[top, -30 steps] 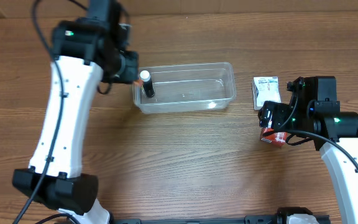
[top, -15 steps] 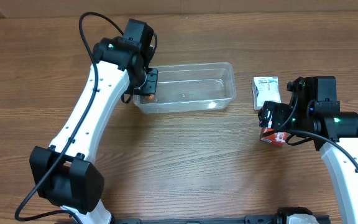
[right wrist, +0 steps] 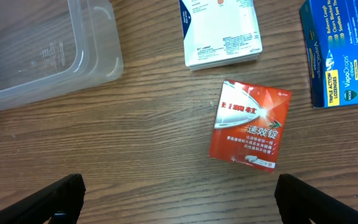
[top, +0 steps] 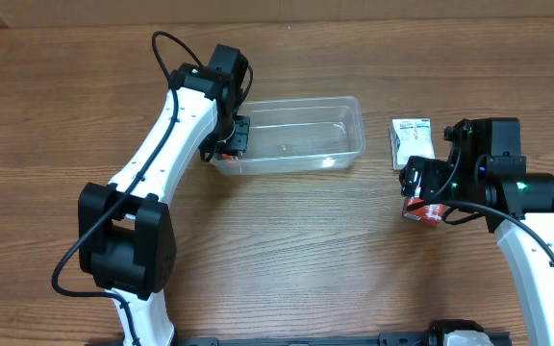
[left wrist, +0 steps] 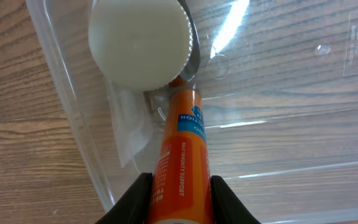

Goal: Pack container
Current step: 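Place the orange tube in the container beside the bottle, then grasp the white box with the right gripper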

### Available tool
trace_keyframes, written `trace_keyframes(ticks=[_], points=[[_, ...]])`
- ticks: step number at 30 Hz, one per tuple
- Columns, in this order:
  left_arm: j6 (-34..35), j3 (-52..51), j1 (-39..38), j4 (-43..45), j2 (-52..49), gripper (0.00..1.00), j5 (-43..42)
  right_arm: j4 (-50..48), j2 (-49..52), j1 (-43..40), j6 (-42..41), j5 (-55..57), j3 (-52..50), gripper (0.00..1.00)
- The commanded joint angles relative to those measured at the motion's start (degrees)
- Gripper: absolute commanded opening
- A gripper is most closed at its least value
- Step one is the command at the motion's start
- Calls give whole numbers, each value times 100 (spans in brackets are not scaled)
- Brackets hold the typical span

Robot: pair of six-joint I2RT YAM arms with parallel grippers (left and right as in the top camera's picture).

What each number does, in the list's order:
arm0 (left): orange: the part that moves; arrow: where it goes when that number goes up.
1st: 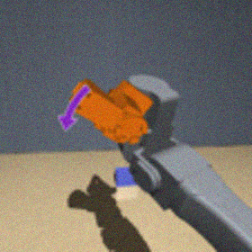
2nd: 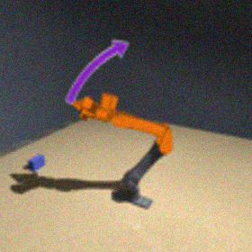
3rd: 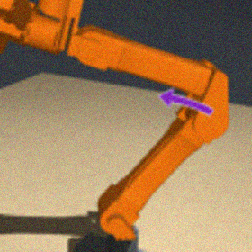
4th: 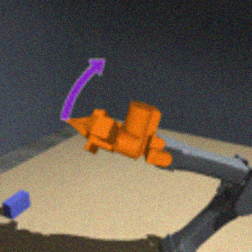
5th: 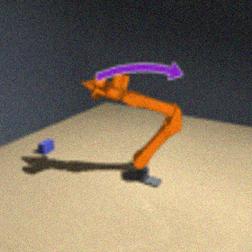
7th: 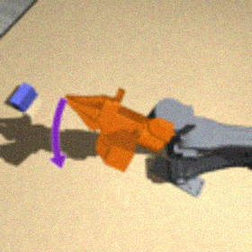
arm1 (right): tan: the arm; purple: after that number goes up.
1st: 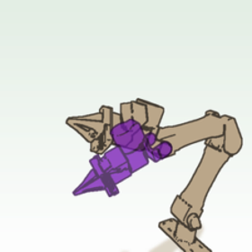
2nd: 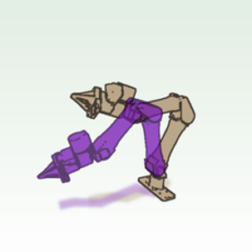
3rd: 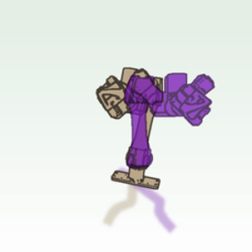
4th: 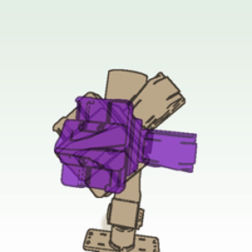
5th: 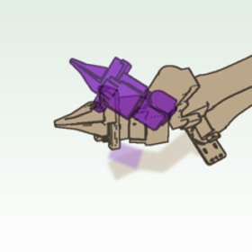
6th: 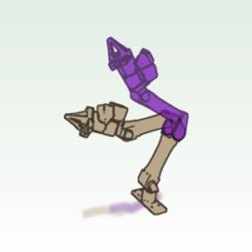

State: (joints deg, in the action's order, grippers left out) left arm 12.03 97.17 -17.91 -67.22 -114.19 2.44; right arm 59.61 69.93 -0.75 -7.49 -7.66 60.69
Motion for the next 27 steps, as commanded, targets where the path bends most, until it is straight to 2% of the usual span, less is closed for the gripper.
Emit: trace_keyframes(ticks=[1, 3, 5, 7, 15, 19, 22, 27], points=[[81, -57, 28, -4, -197, 45, 72, -26, -35, -24, 0, -15, 153, 100], [76, 0, 33, -28, -195, 55, 72, -26, -35, -24, 0, -15, 153, 100], [28, 210, 52, -120, -192, 57, 72, -26, -35, -24, 0, -15, 153, 100], [-68, 702, 66, -341, -192, 64, 76, -26, -35, -24, 0, -15, 153, 100], [-131, 3025, 105, -1510, -192, 72, 461, 2, -35, -24, 0, -17, 153, 100], [273, 3978, 424, -2387, -81, 76, 542, 59, -37, -22, -4, -13, 192, 100], [348, 4004, 824, -2529, 203, 76, 378, 221, -24, -22, -114, 201, 533, 100], [496, 4004, 1657, -2522, 603, 76, -315, 782, 817, -24, -22, 719, 2269, 100]])
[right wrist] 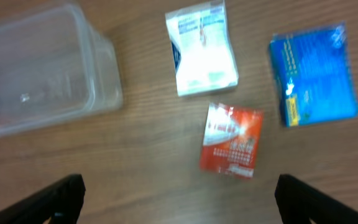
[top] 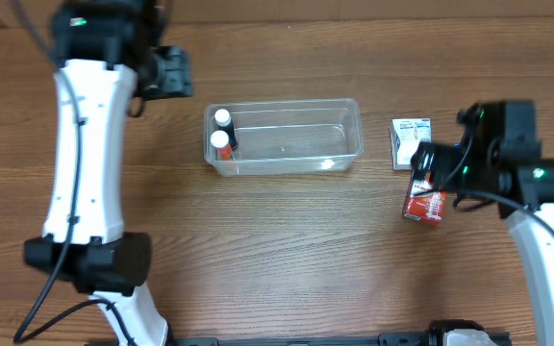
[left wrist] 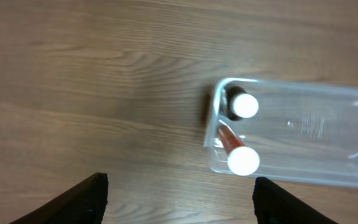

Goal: Pack container
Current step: 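Grasp the white box with the right gripper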

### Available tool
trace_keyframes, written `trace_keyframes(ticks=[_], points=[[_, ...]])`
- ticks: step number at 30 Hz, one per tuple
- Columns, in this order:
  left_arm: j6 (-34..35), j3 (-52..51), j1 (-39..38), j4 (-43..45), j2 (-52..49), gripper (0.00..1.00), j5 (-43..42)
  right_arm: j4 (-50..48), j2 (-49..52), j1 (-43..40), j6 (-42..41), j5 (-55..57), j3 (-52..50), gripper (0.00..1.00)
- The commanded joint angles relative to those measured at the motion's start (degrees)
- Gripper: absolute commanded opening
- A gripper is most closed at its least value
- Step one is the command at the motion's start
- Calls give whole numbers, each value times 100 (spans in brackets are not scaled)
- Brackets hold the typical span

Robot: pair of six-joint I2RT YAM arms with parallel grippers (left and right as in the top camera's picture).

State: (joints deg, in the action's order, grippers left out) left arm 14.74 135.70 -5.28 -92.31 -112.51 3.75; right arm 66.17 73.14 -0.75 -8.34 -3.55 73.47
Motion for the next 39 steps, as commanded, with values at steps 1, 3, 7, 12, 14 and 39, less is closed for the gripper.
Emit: trace_keyframes(ticks=[1, 3, 7, 12, 14, 39], points=[[223, 149, 505, -33, 459, 76, -514, 223, 761, -22, 177, 313, 1335, 100], [221, 144, 702, -234, 474, 76, -573, 452, 1545, -24, 435, 321, 2153, 100], [149, -9, 820, -450, 538, 76, -570, 378, 2664, -24, 702, 553, 2710, 100], [92, -848, 817, -448, 946, 76, -529, 205, 3622, -39, 968, 1038, 2710, 100], [90, -1353, 826, -444, 1150, 76, -431, 125, 3858, -50, 970, 1036, 2710, 100], [87, -4186, 826, 944, 1893, 82, -358, -245, 4743, -50, 1185, 774, 2170, 100]])
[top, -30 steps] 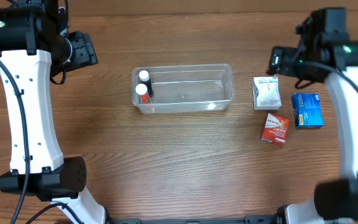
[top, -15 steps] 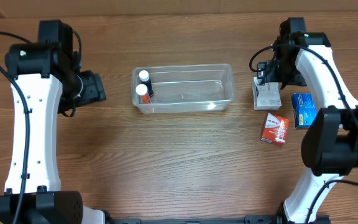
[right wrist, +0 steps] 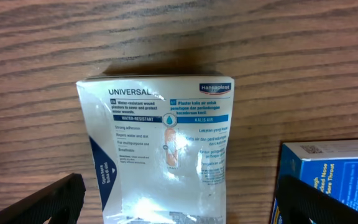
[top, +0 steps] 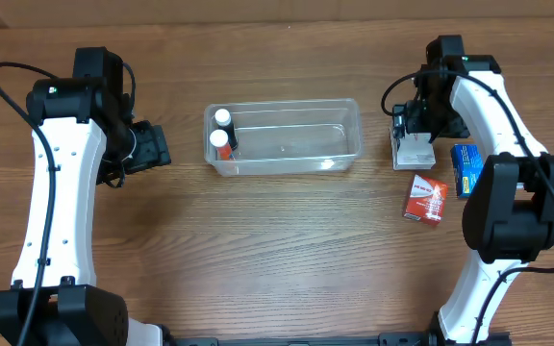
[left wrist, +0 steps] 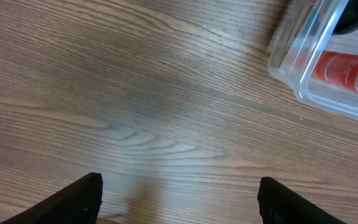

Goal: Pack container
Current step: 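Grasp the white box with the right gripper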

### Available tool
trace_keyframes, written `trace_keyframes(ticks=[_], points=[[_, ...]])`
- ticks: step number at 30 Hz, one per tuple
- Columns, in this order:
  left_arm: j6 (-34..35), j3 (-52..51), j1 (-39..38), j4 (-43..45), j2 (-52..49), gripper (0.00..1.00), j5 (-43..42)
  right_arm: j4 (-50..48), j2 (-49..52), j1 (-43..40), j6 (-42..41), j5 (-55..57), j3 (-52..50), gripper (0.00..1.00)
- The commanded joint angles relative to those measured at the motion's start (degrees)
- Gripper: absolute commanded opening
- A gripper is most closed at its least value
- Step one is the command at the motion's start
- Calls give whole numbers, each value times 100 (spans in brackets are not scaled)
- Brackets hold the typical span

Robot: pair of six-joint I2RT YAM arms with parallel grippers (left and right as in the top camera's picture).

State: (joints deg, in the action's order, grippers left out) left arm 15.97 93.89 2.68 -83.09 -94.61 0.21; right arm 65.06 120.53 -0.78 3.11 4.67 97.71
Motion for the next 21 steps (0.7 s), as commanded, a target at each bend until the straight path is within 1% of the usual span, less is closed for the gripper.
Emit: trace_keyframes(ticks=[1, 7, 18, 21], points=[[-33, -4, 31, 48, 103, 83, -7, -249, 4, -48, 42, -50, -411, 100], [-33, -4, 31, 92, 103, 84, -9, -688, 4, -48, 144, -286, -890, 100], [-35, -4, 31, 133, 103, 85, -7, -774, 2, -48, 140, -284, -841, 100], [-35, -4, 31, 164, 103, 86, -7, -603, -4, -28, 144, -282, -667, 100]])
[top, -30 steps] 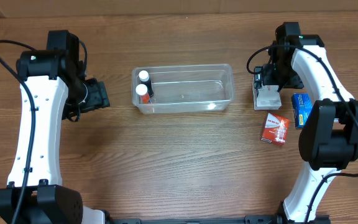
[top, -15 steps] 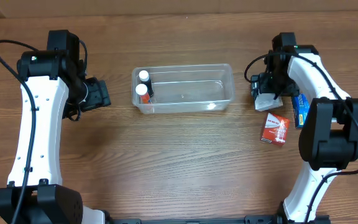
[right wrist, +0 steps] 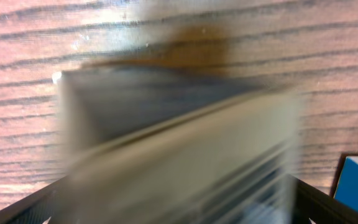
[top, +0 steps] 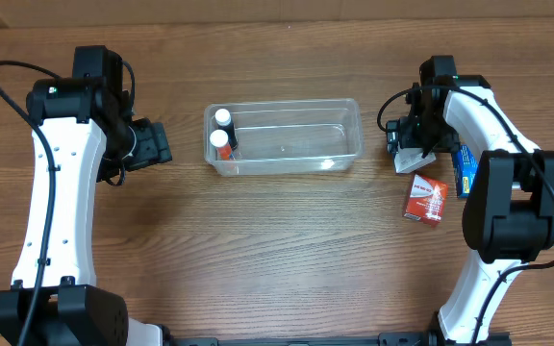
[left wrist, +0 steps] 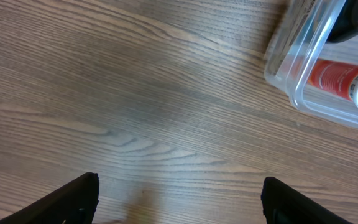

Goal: Pack container
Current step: 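Grasp the white box with the right gripper, then lower the white box into the container's right end and release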

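The clear plastic container (top: 344, 125) lies mid-table; at its left end stand a dark bottle (top: 221, 116) and an orange tube (top: 219, 140), both white-capped. In the left wrist view the container's corner (left wrist: 286, 70) and the orange tube (left wrist: 333, 73) show at upper right. My left gripper (top: 157, 144) hangs open over bare wood left of the container. My right gripper (top: 412, 146) is down on the white plaster box (top: 404, 161). That box (right wrist: 179, 137) fills the right wrist view, blurred and tipped, between wide-set fingers.
A red box (top: 423, 200) lies on the table below the white box. A blue box (top: 465, 168) lies at the right, under the right arm; its corner shows in the right wrist view. Wood tabletop (top: 287, 250) lies all around.
My right gripper has come down from just above the white plaster box to around it; the box now looks tipped and blurred. The left arm has barely moved.
My left gripper held the orange tube inside the container's left end while the right hovered open over the red box. Then the tube stood in the container and the left arm was away. The right arm was then above the white box, and now straddles it.
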### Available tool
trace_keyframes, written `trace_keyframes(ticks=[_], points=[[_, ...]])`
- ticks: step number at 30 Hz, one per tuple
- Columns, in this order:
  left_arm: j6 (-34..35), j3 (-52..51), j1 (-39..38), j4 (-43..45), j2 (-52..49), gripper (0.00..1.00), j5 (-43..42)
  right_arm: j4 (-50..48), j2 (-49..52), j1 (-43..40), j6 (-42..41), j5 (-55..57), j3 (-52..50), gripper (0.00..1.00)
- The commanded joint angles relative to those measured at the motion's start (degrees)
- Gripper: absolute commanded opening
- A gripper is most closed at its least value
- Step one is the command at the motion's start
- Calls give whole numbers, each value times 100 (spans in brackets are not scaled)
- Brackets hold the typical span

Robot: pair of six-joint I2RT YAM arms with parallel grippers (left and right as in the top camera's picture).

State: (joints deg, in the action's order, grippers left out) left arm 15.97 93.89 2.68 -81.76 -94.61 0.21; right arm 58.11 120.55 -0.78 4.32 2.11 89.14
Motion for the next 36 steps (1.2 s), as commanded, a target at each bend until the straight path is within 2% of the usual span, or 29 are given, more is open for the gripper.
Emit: trace_keyframes(ticks=[1, 12, 22, 25, 27, 31, 36], points=[[-33, -4, 31, 44, 103, 86, -7, 138, -15, -24, 24, -26, 243, 100], [-37, -4, 31, 59, 103, 86, -7, 308, -188, -20, 22, -7, 435, 100], [-35, -4, 31, 61, 103, 87, -7, -308, -170, -20, 20, -31, -223, 100], [-57, -4, 31, 61, 103, 86, -7, -330, -170, -20, 0, -31, -221, 88], [-57, -4, 31, 61, 103, 87, -7, -334, -170, -20, -2, -31, -221, 73], [-57, -4, 31, 61, 103, 87, -7, -337, -170, -20, -4, -31, -221, 68], [-74, -4, 31, 72, 103, 89, -2, -107, -232, -4, -155, -31, -31, 70]])
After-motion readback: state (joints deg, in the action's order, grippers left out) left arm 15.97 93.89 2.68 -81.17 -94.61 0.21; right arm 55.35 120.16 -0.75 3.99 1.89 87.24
